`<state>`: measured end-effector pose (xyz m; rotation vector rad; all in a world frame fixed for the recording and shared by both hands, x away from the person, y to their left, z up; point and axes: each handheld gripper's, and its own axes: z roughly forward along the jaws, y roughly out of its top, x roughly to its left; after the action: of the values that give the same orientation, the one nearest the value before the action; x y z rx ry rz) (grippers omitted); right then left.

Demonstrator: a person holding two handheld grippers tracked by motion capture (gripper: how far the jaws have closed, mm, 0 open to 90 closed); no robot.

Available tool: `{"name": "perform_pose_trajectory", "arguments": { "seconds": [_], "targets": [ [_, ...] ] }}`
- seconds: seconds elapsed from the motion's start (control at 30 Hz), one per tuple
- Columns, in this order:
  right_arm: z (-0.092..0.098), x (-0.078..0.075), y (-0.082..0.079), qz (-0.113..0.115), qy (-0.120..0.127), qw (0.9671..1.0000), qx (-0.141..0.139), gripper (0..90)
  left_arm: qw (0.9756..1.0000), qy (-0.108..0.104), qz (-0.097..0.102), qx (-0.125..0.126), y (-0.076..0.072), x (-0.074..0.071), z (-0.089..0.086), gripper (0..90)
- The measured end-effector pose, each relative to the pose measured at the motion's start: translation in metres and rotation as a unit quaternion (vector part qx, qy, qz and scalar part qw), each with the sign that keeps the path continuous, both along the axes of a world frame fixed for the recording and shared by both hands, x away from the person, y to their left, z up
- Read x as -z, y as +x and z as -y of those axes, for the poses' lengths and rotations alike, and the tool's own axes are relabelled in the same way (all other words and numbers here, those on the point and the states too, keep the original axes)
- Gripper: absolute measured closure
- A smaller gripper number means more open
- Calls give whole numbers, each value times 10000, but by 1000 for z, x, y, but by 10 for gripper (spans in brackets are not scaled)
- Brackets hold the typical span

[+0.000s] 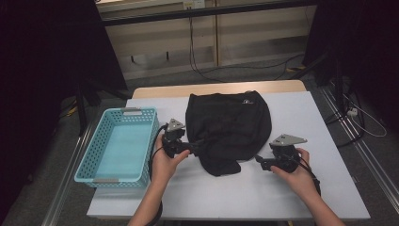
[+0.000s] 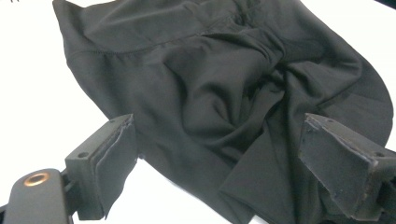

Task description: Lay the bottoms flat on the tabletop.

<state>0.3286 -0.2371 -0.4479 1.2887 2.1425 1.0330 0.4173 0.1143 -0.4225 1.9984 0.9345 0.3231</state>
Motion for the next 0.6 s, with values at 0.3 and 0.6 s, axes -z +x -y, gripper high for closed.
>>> {"name": "perform_pose_trajectory", "arguments": {
  "seconds": [0.3,0.6],
  "targets": [
    [-4,-4,-7,100,-72,9999,-62,291,9999,-14,-78,151,-12,2,6,113],
    [-14,-6,-10,121,-49,9986,-513,598,9997,2,-64,255,-12,0,9,112]
  ]
}}
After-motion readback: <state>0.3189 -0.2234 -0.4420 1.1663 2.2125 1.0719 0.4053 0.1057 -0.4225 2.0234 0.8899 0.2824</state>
